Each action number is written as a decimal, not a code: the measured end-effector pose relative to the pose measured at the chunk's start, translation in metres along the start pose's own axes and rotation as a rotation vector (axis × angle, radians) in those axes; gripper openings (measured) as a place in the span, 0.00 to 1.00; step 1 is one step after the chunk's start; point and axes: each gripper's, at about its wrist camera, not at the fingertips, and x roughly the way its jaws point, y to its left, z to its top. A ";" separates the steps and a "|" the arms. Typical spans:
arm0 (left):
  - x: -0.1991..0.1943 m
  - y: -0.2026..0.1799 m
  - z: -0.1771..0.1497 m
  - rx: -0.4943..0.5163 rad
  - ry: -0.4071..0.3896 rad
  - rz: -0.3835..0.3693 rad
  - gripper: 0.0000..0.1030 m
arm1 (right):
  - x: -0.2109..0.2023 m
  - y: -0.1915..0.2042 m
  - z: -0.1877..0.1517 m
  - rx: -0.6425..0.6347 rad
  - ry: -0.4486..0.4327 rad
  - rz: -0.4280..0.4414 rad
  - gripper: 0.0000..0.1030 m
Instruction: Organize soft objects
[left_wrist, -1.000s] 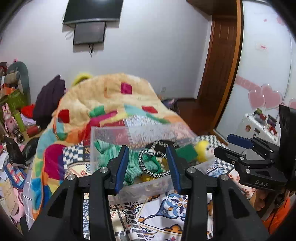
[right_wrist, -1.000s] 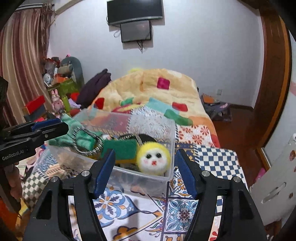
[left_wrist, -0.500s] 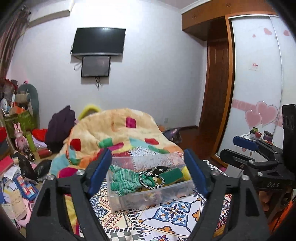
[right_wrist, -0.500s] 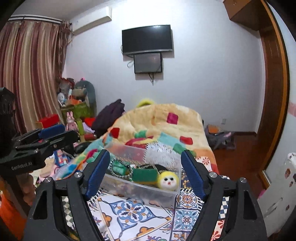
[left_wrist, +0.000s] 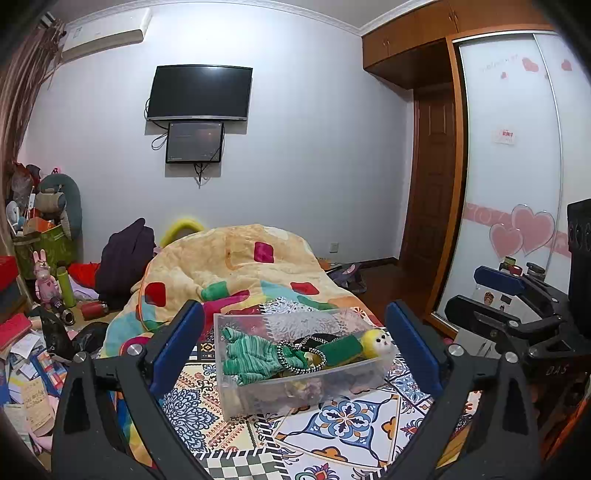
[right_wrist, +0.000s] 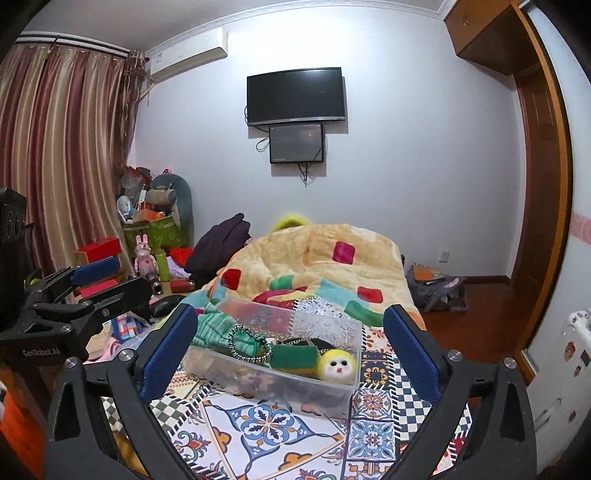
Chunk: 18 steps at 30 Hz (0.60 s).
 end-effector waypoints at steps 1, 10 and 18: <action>0.000 0.000 0.000 -0.001 0.000 -0.001 0.97 | -0.001 0.001 -0.001 0.001 0.000 0.002 0.98; 0.001 0.000 -0.002 0.007 0.000 0.011 0.98 | -0.003 -0.004 -0.005 0.019 -0.001 0.007 0.98; 0.001 -0.001 -0.003 0.008 0.000 0.013 0.99 | -0.005 -0.008 -0.005 0.028 0.001 0.015 0.98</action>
